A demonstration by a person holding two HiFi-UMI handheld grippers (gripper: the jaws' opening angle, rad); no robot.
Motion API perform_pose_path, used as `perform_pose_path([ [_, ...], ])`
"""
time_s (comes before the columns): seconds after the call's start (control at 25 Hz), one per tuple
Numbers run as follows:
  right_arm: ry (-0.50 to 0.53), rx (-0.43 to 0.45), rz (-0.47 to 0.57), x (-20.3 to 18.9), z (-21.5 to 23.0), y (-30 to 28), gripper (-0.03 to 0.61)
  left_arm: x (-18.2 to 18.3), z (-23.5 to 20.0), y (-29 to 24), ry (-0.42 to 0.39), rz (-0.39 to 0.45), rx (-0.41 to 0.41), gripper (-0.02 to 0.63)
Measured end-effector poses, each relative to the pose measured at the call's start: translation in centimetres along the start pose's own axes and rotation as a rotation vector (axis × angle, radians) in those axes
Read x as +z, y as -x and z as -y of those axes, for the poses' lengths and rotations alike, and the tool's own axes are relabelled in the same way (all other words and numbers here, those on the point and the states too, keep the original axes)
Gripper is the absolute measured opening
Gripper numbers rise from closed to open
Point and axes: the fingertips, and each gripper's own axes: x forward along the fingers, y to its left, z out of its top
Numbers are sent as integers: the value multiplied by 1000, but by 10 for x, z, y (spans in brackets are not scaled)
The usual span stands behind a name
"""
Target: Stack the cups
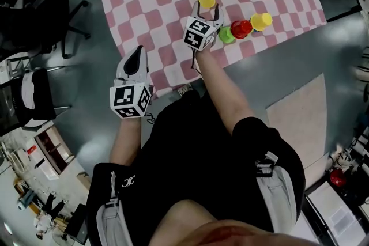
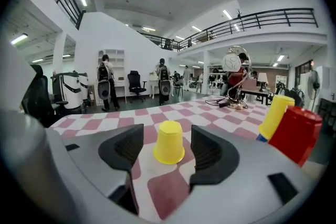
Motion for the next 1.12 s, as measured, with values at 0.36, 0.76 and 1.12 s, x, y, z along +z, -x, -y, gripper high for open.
perform_pose_path([
  [0.36, 14, -75, -61, -24, 5, -58, 267, -21, -27, -15, 7, -60, 6, 15],
  [0.76, 8, -27, -82, -12, 2, -56, 219, -16, -29, -19, 16, -48, 7, 15],
  [1.12, 109, 244, 14, 36, -23, 24, 216, 8, 8, -16, 19, 26, -23, 15],
])
